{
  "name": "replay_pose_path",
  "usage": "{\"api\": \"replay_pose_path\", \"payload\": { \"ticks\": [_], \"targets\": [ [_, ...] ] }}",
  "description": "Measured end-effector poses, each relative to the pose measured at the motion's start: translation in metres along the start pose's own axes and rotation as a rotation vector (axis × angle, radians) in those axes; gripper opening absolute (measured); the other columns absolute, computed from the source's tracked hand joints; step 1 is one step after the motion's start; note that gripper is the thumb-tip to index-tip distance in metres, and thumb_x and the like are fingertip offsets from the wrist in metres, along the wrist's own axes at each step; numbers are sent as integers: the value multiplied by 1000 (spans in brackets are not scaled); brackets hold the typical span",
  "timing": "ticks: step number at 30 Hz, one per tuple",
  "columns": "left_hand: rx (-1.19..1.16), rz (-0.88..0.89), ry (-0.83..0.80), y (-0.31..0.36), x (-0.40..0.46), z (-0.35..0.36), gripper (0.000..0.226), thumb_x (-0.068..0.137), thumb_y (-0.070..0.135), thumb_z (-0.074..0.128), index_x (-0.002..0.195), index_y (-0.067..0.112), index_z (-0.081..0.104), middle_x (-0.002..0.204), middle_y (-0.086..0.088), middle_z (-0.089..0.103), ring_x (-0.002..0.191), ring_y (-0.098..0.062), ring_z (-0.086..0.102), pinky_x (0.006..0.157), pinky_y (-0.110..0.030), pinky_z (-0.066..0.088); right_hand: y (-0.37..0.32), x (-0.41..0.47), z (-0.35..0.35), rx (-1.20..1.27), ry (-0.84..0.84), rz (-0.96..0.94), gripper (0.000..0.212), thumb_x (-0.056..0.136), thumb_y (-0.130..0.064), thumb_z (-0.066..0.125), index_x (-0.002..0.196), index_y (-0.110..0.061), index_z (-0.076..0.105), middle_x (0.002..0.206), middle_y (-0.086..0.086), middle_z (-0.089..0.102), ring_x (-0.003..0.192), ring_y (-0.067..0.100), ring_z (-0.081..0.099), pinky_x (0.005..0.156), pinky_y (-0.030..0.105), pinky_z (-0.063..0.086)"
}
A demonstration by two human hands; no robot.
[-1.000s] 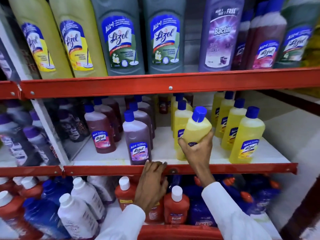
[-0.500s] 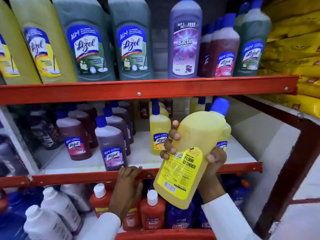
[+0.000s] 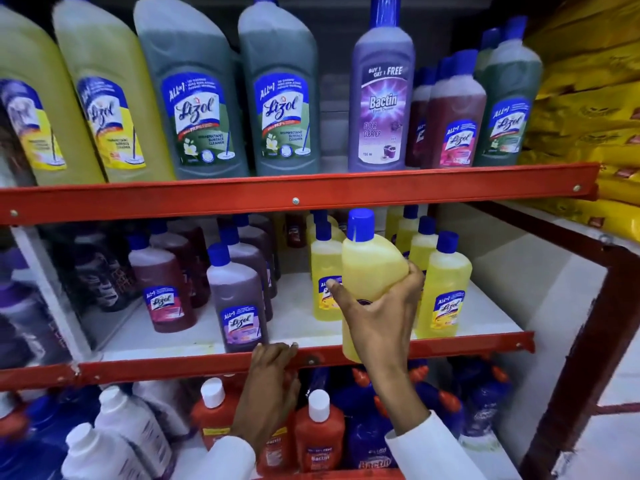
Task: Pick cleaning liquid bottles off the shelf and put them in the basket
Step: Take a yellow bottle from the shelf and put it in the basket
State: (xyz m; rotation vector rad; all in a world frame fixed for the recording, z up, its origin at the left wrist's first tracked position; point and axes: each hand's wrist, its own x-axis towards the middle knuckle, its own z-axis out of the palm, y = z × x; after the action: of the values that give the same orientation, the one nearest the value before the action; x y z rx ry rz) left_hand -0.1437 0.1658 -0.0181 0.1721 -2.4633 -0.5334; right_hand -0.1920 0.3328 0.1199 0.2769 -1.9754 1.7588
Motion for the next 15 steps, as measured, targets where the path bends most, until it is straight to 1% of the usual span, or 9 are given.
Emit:
{"api": "replay_pose_path", "payload": {
  "ticks": [2,4,6,8,9,10,11,13,15],
  "targets": [
    [2,-21,-17,0,0,-1,53,77,16,68,128,20,57,120,-2,61,112,-14,42,109,-46,41,0,-2,1,-9,-8,-12,104,59,-46,91,138,-17,29,133,7,46,124,29,48,98,56,49],
    [7,-38,-30,3,-2,-2,54,76,22,68,129,19,56,127,-4,59,122,-21,45,114,-45,36,1,-5,0,17,-37,-4,105,59,-44,93,138,-13,30,132,6,47,121,27,50,98,52,50],
    [-53,-36,-21,10,-3,-3,59,74,31,70,130,20,56,133,-3,56,133,-23,41,115,-38,32,4,-7,-4,67,-85,9,104,59,-43,93,137,-14,31,131,5,49,120,25,53,97,47,52],
    [-191,-33,-46,24,-5,-5,68,71,40,76,132,25,52,135,6,53,135,-14,39,112,-30,32,11,-8,-10,94,-150,30,101,57,-42,94,134,-18,32,127,2,52,117,23,56,94,42,55],
    [-271,-24,-83,33,-5,-7,72,68,45,79,133,28,51,135,11,53,133,-10,42,110,-28,35,15,-10,-14,99,-189,41,99,57,-42,94,132,-19,33,126,1,54,115,22,58,92,40,56],
    [-371,-19,-137,44,-6,-8,75,66,48,82,132,31,50,134,12,56,128,-8,48,107,-29,40,20,-12,-17,99,-227,50,98,57,-41,94,131,-19,34,125,1,56,114,21,60,90,38,56],
    [-489,-17,-187,56,-5,-10,75,65,47,86,130,31,52,130,11,61,122,-7,56,102,-31,47,26,-13,-20,98,-262,56,97,58,-41,94,131,-19,34,125,1,57,113,21,61,88,37,57],
    [-706,-70,-240,75,-8,-8,64,64,32,91,119,29,59,113,6,73,103,-10,68,88,-33,56,40,-19,-25,99,-328,95,98,57,-44,92,132,-18,35,126,2,59,113,19,62,88,36,57],
    [-801,-155,-229,82,-14,3,53,65,21,91,109,24,63,101,2,77,91,-13,72,78,-33,58,57,-28,-32,101,-385,140,94,57,-48,88,130,-20,36,126,3,60,113,17,62,86,31,56]
  ]
}}
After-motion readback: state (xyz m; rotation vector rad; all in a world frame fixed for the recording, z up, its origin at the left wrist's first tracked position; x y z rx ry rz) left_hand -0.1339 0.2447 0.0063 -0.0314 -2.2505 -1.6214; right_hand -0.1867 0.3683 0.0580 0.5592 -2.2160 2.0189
